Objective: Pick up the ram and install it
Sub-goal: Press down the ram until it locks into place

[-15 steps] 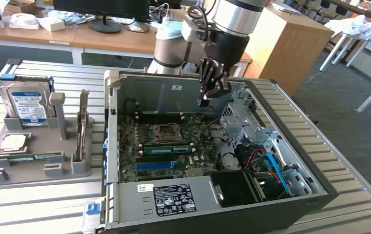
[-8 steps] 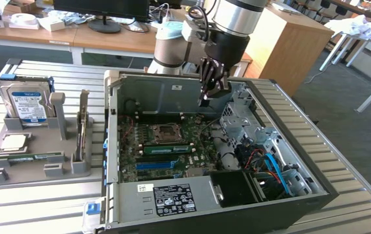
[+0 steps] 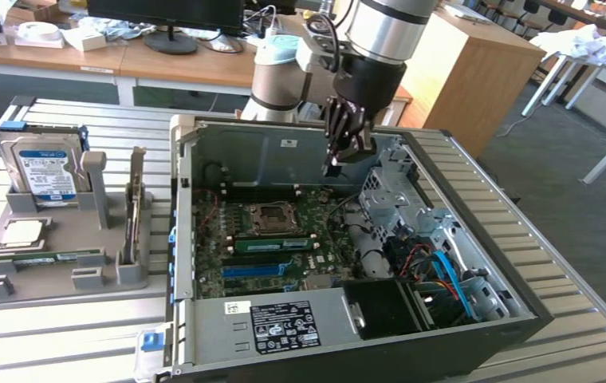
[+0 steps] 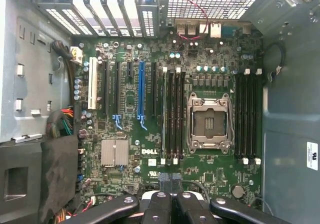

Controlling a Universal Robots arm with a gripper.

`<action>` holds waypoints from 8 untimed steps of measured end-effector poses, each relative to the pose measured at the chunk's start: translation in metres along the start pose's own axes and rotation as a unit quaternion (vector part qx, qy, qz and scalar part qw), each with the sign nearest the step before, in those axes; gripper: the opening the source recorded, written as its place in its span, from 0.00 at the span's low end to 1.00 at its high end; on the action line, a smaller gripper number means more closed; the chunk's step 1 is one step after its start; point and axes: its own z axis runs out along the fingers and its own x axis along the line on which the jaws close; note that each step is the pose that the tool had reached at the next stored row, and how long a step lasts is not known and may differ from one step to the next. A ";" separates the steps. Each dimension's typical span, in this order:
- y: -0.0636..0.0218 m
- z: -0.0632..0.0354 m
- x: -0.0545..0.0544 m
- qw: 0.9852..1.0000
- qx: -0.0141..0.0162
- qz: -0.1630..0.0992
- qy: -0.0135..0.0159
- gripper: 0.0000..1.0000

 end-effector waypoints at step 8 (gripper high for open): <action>-0.0006 0.0144 0.000 1.000 0.000 0.000 -0.005 0.10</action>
